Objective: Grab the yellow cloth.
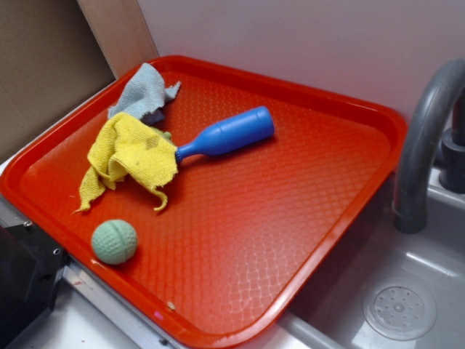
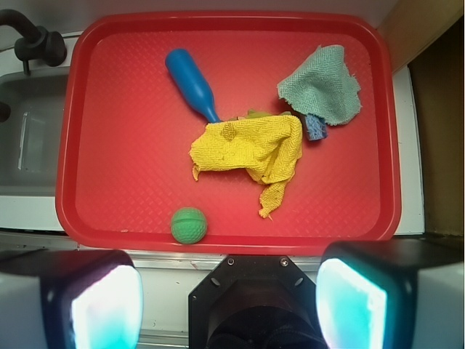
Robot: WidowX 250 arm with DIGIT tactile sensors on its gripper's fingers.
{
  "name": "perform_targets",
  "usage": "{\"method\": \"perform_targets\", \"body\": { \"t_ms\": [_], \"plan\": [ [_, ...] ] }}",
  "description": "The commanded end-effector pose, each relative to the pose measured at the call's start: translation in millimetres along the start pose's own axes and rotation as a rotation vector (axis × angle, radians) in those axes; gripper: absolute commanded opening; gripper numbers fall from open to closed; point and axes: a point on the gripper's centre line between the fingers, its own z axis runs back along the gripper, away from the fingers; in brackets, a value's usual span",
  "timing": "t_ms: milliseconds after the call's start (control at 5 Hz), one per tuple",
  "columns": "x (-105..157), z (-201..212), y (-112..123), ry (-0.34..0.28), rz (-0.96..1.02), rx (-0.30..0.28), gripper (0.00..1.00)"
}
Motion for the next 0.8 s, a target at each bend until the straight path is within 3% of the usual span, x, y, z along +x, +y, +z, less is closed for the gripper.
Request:
{"method": "perform_targets", "body": {
  "t_ms": [0,200,400,600],
  "plan": [
    [0,0,0,0.000,0.000,0.000,1.00],
    [40,-41,8,-0.005,-0.117,0.035,1.00],
    [58,-87,30,0.019,-0.148,0.055,1.00],
    [69,-136,40,0.050,-0.207,0.031,1.00]
  ]
}}
